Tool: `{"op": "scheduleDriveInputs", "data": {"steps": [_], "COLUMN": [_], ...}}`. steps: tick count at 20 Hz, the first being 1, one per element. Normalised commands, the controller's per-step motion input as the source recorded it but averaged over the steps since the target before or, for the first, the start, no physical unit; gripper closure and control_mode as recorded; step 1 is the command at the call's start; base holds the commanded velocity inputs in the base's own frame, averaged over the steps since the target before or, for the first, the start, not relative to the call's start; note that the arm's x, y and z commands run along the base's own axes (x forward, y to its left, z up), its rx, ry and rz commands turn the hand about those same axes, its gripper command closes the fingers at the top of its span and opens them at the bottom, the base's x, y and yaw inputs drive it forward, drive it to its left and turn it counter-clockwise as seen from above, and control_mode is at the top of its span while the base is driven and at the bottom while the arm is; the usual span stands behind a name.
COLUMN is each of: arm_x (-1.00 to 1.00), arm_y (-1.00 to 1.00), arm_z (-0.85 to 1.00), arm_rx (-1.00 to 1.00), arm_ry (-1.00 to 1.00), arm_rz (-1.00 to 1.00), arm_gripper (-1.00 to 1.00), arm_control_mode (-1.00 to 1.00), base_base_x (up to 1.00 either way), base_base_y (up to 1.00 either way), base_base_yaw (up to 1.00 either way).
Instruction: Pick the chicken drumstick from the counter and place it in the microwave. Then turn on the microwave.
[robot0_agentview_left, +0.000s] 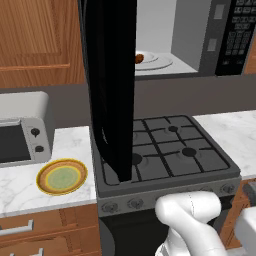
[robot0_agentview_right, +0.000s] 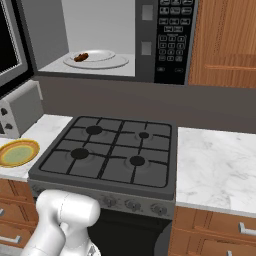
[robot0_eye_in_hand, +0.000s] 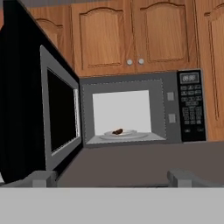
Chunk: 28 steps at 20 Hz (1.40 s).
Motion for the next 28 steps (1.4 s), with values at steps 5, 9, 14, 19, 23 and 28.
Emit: {"op": "scheduleDriveInputs", "data": {"steps": [5, 9, 14, 19, 23, 28], "arm_x": [0.00, 0.00, 0.00, 0.00, 0.00, 0.04], "arm_y": [0.20, 0.20, 0.20, 0.19, 0.17, 0.15], "arm_z": [0.00, 0.00, 0.00, 0.00, 0.00, 0.00], "arm_rx": [0.00, 0.00, 0.00, 0.00, 0.00, 0.00], "arm_ry": [-0.03, -0.03, -0.02, -0.01, 0.00, 0.00], "arm_rz": [0.00, 0.00, 0.00, 0.00, 0.00, 0.00], "arm_gripper": [-1.00, -1.00, -1.00, -1.00, -1.00, -1.00], "arm_control_mode": [-1.00, -1.00, -1.00, -1.00, -1.00, -1.00], "base_base_x": [0.00, 0.00, 0.00, 0.00, 0.00, 0.00], "base_base_y": [0.00, 0.00, 0.00, 0.00, 0.00, 0.00], "base_base_yaw": [0.00, 0.00, 0.00, 0.00, 0.00, 0.00]}}
